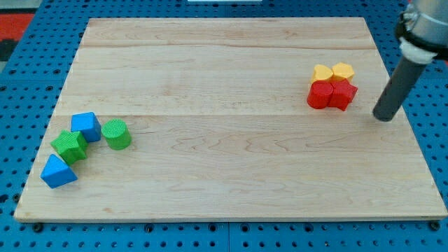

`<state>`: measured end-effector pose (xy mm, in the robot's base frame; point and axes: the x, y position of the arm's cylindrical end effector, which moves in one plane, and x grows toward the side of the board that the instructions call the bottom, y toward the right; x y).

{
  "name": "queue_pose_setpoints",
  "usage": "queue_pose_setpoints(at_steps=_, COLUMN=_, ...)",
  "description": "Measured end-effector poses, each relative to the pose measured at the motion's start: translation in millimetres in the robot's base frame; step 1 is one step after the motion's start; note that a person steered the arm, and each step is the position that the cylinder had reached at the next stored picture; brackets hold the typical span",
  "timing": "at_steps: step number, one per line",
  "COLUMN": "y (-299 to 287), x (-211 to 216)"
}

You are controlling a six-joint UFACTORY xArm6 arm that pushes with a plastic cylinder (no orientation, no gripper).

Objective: Move your arm right side of the yellow hexagon

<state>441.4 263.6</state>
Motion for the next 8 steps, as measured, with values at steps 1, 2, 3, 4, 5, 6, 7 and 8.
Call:
queue_pose_setpoints(at_steps=1, y=2, x=-25)
queue_pose_setpoints(at_steps=2, y=6, x=-52)
queue_pose_setpoints(at_steps=3, y=7, x=-73)
queue_pose_setpoints(at_steps=4, y=7, x=-79)
queue_pose_setpoints(at_steps=5, y=7, x=-86)
queue_pose_setpoints(at_steps=6, y=7, x=-89)
queue_pose_setpoints(at_steps=7, y=-19, x=-88)
queue_pose_setpoints(at_steps=8, y=-23, x=-88)
